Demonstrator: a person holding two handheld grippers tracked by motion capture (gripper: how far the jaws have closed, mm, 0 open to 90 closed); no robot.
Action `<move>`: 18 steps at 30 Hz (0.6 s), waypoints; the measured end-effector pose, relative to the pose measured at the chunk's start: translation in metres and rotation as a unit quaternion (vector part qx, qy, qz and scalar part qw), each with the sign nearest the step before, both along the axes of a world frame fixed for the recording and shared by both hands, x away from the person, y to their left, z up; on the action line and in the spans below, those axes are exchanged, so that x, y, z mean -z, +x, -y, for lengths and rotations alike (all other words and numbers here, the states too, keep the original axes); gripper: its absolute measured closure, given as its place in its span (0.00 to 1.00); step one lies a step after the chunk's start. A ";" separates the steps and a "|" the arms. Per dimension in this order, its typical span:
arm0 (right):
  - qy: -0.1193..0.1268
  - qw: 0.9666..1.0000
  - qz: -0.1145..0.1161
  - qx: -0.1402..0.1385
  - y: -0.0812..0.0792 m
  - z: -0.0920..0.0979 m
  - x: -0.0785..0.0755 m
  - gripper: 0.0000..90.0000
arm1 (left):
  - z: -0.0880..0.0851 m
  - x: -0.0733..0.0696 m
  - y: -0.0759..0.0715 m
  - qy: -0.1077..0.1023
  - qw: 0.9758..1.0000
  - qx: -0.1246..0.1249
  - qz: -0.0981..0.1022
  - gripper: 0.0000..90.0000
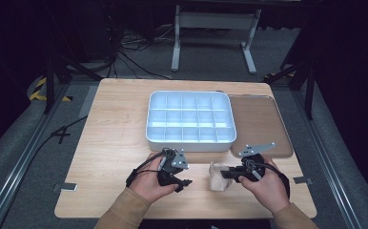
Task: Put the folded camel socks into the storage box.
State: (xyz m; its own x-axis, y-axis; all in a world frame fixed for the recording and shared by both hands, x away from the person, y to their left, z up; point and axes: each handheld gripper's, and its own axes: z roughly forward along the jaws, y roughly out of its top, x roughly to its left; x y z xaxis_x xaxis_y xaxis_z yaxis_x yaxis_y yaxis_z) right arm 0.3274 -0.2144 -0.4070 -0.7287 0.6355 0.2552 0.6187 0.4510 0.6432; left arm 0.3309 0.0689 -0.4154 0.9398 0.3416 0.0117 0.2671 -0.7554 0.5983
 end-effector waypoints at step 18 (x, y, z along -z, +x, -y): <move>-0.002 1.000 0.016 0.019 0.011 0.011 -0.025 0.88 | -0.023 -0.006 0.002 0.008 1.000 -0.019 0.007 0.45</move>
